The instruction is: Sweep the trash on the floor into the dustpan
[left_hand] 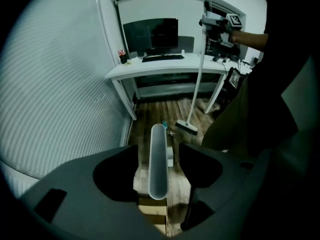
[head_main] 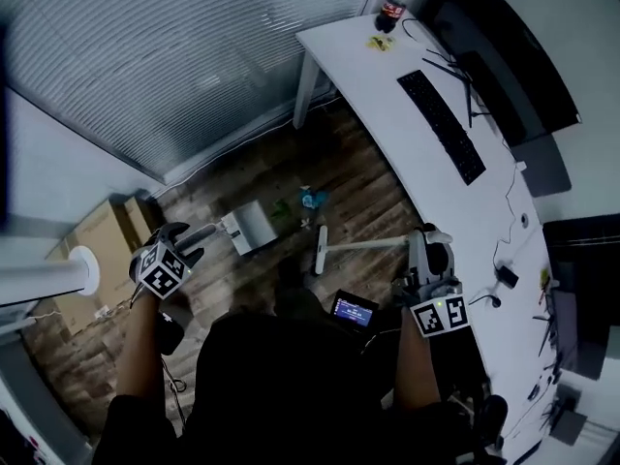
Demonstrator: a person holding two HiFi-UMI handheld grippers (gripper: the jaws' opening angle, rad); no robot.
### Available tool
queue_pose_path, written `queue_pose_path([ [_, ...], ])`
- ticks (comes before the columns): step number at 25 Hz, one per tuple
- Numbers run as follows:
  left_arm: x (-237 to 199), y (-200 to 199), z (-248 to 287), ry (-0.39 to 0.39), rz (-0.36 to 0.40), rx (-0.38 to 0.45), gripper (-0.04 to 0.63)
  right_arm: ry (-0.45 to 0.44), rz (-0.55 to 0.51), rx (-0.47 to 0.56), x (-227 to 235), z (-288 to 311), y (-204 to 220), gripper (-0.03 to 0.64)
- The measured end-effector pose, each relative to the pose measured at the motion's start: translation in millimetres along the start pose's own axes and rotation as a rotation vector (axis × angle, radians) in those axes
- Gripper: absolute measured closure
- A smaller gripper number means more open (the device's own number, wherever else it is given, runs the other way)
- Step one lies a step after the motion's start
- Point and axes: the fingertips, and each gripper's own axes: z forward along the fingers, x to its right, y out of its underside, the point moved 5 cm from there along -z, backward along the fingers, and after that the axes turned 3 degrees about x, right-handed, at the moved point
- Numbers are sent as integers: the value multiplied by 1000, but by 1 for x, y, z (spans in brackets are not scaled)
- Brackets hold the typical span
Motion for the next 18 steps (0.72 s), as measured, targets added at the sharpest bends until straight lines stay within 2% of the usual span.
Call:
queue_pose_path([
  [4,2,12,22,20,-15,-78,370,-60,-36,-21,19,30,2,505],
  [8,1,11,30,1,-64,-92,459,-98,-116,-64,42,56,12,511],
  [14,1,5,34,0,-57,-116,462,-131,-183,-78,64,99,33,512],
  [18,1,4,36,-5,-47,-113,465,-195,-288,-71,66,128,43,514],
])
